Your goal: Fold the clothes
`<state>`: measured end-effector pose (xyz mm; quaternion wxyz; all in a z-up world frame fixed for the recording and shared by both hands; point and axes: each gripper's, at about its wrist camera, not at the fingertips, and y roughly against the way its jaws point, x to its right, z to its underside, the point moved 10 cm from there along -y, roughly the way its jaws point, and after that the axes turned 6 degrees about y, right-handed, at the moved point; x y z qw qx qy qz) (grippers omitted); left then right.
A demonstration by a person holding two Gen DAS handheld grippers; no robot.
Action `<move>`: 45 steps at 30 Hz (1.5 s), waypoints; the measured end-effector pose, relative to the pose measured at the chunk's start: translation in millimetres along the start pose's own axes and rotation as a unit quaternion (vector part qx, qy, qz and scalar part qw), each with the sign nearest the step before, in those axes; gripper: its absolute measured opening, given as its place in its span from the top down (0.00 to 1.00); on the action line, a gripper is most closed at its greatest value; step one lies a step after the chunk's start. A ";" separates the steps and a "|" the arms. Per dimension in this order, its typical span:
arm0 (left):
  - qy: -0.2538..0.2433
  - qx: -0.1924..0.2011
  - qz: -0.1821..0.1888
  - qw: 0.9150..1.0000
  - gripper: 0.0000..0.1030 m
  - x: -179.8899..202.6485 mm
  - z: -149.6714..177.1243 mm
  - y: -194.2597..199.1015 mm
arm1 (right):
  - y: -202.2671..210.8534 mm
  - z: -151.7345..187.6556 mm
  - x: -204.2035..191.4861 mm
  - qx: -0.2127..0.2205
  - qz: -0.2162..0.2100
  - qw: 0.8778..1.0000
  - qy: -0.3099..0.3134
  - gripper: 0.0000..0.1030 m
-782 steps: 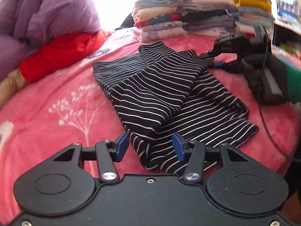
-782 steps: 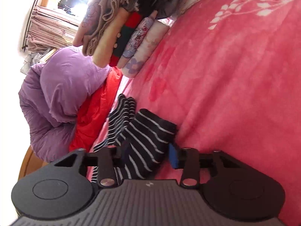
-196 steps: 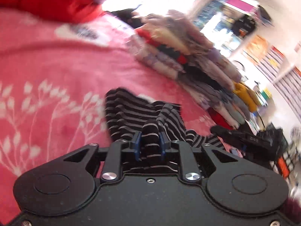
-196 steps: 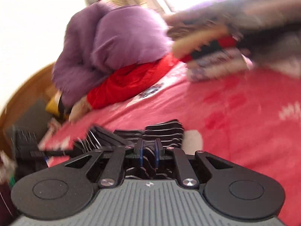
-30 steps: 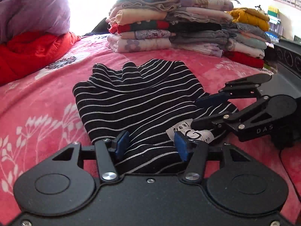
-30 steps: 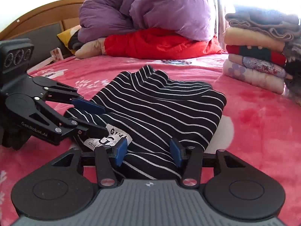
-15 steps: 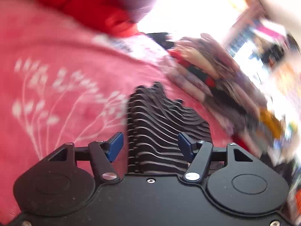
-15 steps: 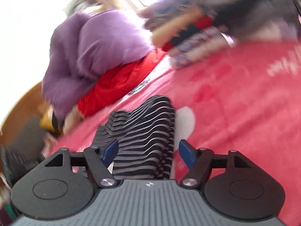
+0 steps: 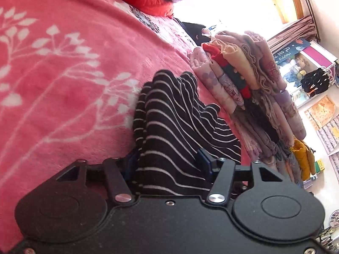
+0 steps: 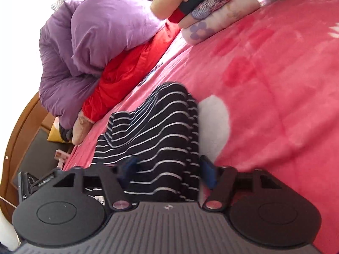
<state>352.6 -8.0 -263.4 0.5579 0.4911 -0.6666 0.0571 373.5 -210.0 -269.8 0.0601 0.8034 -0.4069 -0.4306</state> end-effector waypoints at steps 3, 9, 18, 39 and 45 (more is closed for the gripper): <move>0.027 -0.008 0.028 0.999 0.71 -5.4 4.3 3.2 | -3.1 8.6 -1.3 -0.002 -0.009 1.000 -0.005 0.59; 0.061 0.013 0.063 0.996 0.73 3.0 11.6 57.5 | 9.2 13.5 -13.5 0.020 -0.044 0.998 -0.049 0.71; 0.065 0.106 0.101 0.987 0.73 0.4 -20.0 181.8 | 33.9 23.8 -111.1 0.031 -0.113 0.993 -0.031 0.71; 0.190 0.501 0.037 0.844 0.73 -214.9 -172.9 474.8 | -268.2 62.9 -482.5 -0.171 -0.335 0.918 0.121 0.71; 0.273 0.468 -0.132 0.830 0.64 -292.4 -157.7 453.2 | -329.9 111.0 -540.6 -0.230 -0.382 0.884 0.139 0.69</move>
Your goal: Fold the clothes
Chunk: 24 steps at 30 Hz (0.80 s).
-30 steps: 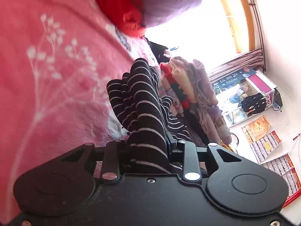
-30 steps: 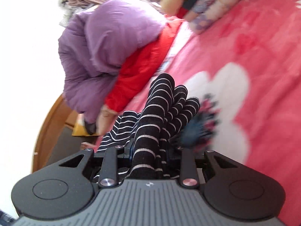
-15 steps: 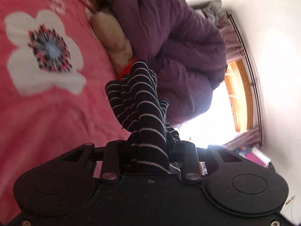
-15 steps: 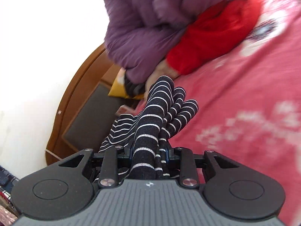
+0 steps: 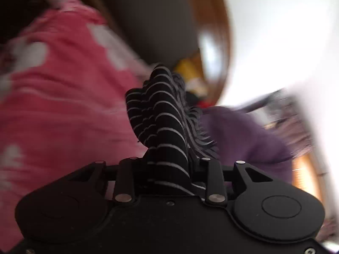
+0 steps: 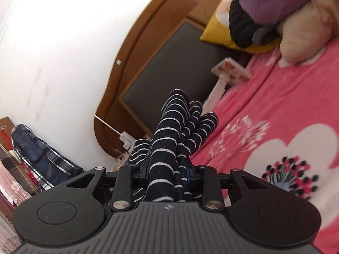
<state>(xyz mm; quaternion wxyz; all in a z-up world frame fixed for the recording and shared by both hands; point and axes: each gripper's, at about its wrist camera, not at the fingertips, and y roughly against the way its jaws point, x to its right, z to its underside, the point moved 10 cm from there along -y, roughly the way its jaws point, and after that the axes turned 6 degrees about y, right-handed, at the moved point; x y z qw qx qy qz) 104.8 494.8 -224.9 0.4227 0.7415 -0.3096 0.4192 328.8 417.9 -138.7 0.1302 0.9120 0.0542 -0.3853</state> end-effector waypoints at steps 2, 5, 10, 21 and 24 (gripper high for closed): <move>0.005 -0.028 -0.074 0.997 0.60 -25.4 10.0 -11.0 | -23.1 18.8 36.7 -0.036 0.099 0.994 0.005 0.59; -0.045 0.037 -0.072 0.996 0.50 -2.4 -14.6 10.6 | -27.6 44.9 72.7 -0.091 0.251 0.962 0.050 0.59; -0.101 0.090 -0.053 0.989 0.48 25.0 -18.7 29.7 | 15.2 38.4 37.5 -0.030 0.272 0.954 0.125 0.58; -0.226 -0.069 0.065 0.969 0.21 109.8 101.2 9.0 | 147.8 59.7 17.0 -0.004 0.399 0.914 0.072 0.19; -0.263 -0.159 0.098 0.947 0.16 132.3 166.0 14.6 | 215.7 73.0 5.2 0.026 0.451 0.891 0.051 0.11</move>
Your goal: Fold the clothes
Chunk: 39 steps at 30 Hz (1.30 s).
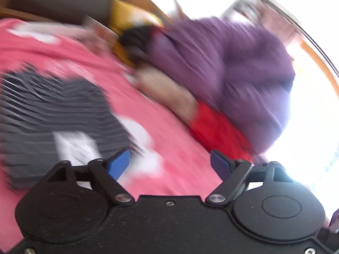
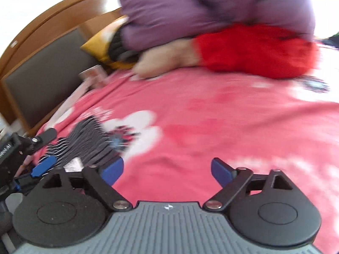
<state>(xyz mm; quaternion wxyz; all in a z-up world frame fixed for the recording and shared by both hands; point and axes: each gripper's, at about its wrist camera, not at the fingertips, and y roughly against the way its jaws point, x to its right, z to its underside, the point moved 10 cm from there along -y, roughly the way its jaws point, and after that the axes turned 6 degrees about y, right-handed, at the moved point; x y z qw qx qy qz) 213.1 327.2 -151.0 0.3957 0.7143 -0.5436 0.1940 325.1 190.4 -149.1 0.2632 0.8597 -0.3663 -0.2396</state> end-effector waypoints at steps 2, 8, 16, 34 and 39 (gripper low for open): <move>-0.022 -0.050 0.024 0.998 0.14 35.3 35.1 -6.8 | 40.2 9.8 33.6 0.014 0.038 0.999 -0.023 0.07; -0.169 -0.138 0.037 0.975 0.02 135.3 149.3 -5.0 | 136.9 57.1 117.4 0.030 0.154 0.986 -0.055 0.01; -0.273 -0.191 0.062 0.941 0.01 206.8 251.7 16.5 | 251.8 126.5 200.6 0.045 0.272 0.955 -0.110 0.00; -0.339 -0.191 0.057 0.920 0.00 260.7 284.0 79.8 | 358.3 206.2 229.8 0.065 0.333 0.925 -0.171 0.00; -0.358 -0.181 0.054 0.914 0.00 265.8 284.9 96.9 | 364.7 209.9 226.2 0.063 0.329 0.926 -0.175 0.00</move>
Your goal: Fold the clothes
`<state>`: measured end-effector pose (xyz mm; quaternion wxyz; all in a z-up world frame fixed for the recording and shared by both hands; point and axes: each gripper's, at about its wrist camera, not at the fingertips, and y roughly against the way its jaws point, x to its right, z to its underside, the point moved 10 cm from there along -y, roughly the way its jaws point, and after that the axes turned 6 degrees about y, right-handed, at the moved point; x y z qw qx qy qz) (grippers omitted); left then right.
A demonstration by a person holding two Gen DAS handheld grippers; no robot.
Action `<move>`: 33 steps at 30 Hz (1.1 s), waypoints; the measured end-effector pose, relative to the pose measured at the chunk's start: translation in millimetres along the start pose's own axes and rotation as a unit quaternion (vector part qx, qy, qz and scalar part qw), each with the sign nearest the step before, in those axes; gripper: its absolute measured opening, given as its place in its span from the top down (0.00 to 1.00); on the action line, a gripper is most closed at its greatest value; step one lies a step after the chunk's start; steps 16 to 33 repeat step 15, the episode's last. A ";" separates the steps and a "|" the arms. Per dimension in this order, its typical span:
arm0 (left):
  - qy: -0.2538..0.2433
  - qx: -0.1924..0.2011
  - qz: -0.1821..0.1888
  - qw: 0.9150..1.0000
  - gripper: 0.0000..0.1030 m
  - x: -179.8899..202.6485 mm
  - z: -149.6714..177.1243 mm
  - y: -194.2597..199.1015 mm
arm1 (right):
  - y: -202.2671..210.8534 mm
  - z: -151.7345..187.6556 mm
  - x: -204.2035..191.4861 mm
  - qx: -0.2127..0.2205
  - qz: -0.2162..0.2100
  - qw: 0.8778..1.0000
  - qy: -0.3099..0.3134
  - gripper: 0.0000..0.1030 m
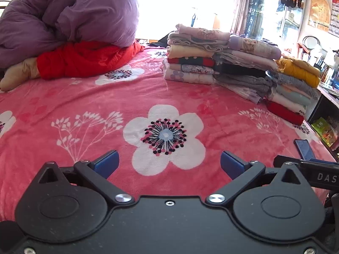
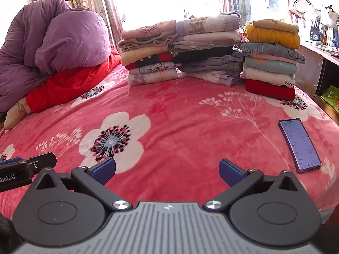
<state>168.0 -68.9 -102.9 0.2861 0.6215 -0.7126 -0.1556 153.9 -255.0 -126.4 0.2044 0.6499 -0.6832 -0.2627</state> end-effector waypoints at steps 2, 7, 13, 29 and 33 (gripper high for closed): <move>-0.007 0.008 -0.007 1.000 0.00 2.7 -2.1 6.9 | 3.8 1.7 -0.1 -0.001 -0.004 1.000 -0.003 0.00; -0.013 0.027 -0.018 0.999 0.00 3.6 -11.1 22.6 | 15.4 0.2 -4.5 0.003 -0.017 1.000 -0.006 0.00; -0.008 0.031 -0.029 0.999 0.00 -2.2 -12.0 33.5 | 28.3 -7.9 -15.2 0.015 -0.028 0.999 0.002 0.00; -0.009 0.030 -0.029 0.999 0.00 -3.3 -10.2 34.0 | 29.9 -9.2 -17.5 0.014 -0.033 0.999 0.000 0.00; -0.009 0.030 -0.029 0.999 0.00 -3.3 -10.2 34.0 | 29.9 -9.2 -17.5 0.014 -0.033 0.999 0.000 0.00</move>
